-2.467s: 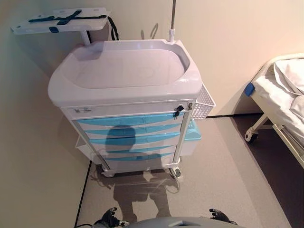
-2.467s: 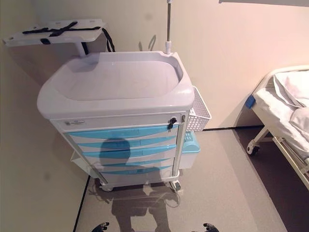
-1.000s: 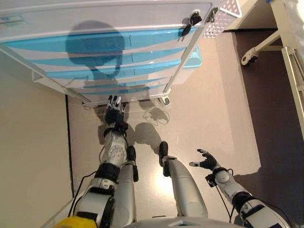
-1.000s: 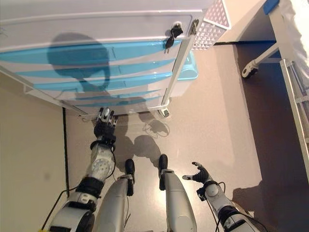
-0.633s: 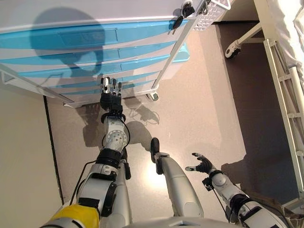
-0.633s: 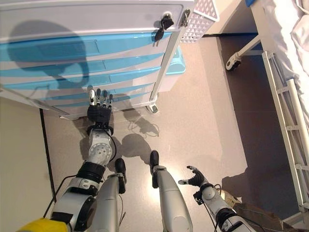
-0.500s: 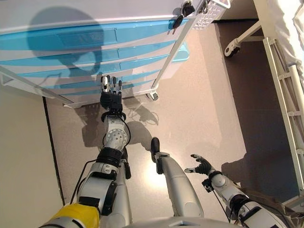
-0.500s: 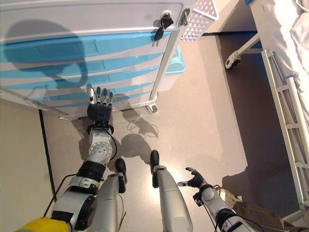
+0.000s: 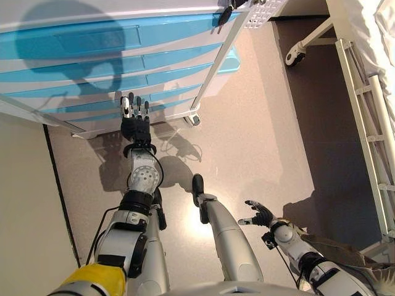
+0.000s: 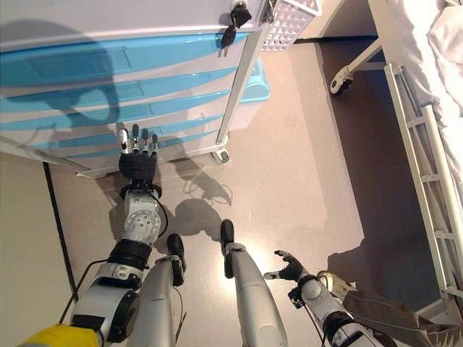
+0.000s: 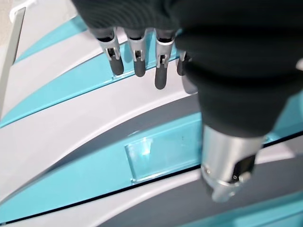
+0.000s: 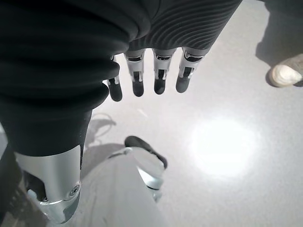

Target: Open the drawer and pick up the medicine

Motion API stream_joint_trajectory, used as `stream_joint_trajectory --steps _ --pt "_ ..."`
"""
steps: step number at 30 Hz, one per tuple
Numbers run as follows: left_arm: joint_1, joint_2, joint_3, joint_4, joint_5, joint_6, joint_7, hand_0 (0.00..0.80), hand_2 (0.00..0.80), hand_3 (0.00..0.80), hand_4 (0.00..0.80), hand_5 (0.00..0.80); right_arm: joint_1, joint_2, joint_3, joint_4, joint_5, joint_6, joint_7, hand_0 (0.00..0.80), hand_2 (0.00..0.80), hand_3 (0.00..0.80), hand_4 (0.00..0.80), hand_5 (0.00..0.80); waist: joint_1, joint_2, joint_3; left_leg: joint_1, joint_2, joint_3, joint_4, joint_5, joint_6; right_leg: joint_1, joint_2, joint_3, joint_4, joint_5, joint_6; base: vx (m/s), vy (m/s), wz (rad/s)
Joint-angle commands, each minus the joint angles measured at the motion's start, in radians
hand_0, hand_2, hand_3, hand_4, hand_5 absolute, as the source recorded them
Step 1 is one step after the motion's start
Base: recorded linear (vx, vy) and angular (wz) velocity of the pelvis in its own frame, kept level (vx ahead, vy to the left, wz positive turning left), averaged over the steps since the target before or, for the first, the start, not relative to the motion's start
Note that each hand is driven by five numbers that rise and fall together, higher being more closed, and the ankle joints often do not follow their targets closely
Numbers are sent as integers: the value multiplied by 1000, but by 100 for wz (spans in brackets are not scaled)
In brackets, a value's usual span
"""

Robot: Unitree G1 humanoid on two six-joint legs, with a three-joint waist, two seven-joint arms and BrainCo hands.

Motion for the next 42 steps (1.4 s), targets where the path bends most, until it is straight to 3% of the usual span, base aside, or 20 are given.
stream_joint_trajectory --steps 1,17,29,30,42 --pt "-128 54 9 -96 47 -47 -72 0 0 0 0 0 38 -56 20 42 0 -23 4 0 0 0 0 0 1 56 -52 21 -44 -17 -25 -44 43 20 10 -28 -3 16 30 31 -14 -2" --pt "-102 75 26 -179 36 -82 -84 0 0 0 0 0 48 -56 9 50 -20 -30 13 0 0 0 0 0 27 78 -69 125 -77 -42 -169 1 34 102 -13 -51 -70 38 39 21 3 4" --pt "-126 104 27 -158 49 -79 -80 0 0 0 0 0 19 -51 3 89 -25 -23 0 0 0 0 0 0 48 76 -42 224 -108 -56 -317 79 15 196 -31 -64 -174 80 55 0 1 2" --pt "-129 104 32 -155 49 -80 -76 0 0 0 0 0 21 -53 1 87 -25 -23 -2 0 0 0 0 0 48 73 -34 220 -113 -46 -326 113 19 192 -41 -74 -181 103 49 -66 0 6" --pt "-145 164 63 -132 61 -88 -53 0 0 0 0 0 15 -56 1 84 -24 -19 0 0 0 0 0 0 52 79 -25 210 -111 -49 -276 86 26 194 -42 -72 -150 86 44 -2 2 1"
